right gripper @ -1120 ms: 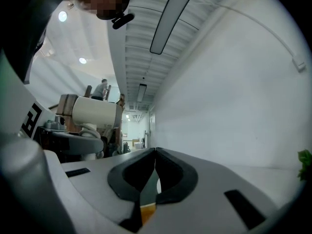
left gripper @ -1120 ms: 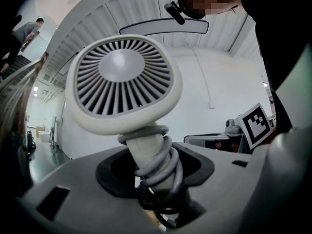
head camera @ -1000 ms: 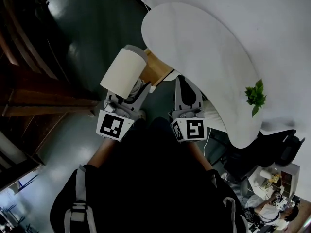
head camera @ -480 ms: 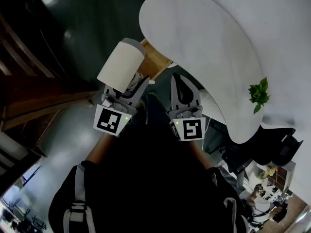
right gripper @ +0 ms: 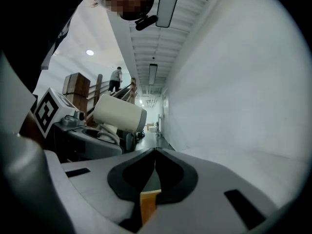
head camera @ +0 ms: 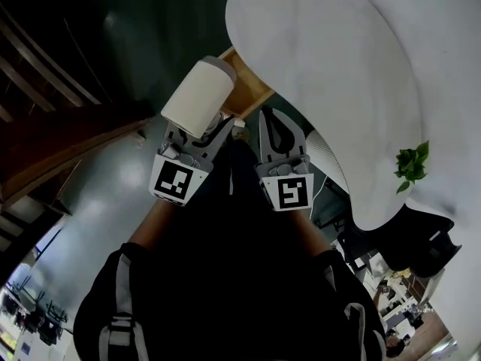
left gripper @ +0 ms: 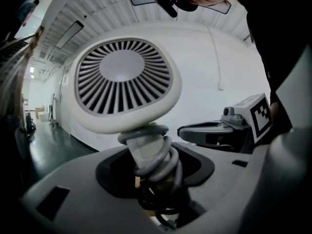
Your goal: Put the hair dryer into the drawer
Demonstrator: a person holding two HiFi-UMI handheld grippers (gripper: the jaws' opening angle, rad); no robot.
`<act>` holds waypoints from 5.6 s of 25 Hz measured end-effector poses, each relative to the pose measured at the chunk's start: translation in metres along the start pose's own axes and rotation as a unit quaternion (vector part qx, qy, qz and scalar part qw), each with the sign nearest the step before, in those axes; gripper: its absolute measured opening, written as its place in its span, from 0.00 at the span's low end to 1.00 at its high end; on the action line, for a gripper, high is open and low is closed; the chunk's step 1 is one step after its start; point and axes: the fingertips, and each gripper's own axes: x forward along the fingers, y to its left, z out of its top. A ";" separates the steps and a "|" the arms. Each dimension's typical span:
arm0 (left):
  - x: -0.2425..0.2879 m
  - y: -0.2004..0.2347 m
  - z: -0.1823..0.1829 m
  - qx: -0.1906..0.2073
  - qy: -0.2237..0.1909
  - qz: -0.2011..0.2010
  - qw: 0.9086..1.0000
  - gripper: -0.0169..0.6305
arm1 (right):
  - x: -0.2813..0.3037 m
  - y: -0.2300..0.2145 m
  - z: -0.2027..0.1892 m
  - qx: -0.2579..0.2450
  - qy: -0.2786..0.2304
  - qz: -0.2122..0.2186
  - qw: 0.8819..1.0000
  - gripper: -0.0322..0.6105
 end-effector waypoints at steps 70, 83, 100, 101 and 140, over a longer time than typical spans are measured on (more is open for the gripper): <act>0.138 0.029 -0.208 -0.372 0.256 -0.004 0.892 0.35 | 0.046 0.048 -0.216 0.073 0.274 0.203 0.937 0.39; 0.138 0.030 -0.219 -0.353 0.285 0.002 0.891 0.35 | 0.060 0.058 -0.245 0.204 0.354 0.235 0.882 0.42; 0.154 0.008 -0.219 -0.358 0.336 -0.032 0.871 0.67 | 0.055 0.048 -0.243 0.315 0.391 0.182 0.845 0.40; 0.152 0.008 -0.218 -0.370 0.332 -0.036 0.867 0.67 | 0.054 0.046 -0.245 0.326 0.389 0.178 0.843 0.40; 0.085 0.036 -0.186 -0.292 0.223 0.040 0.929 0.04 | 0.084 0.010 -0.232 0.130 0.355 0.092 0.921 0.32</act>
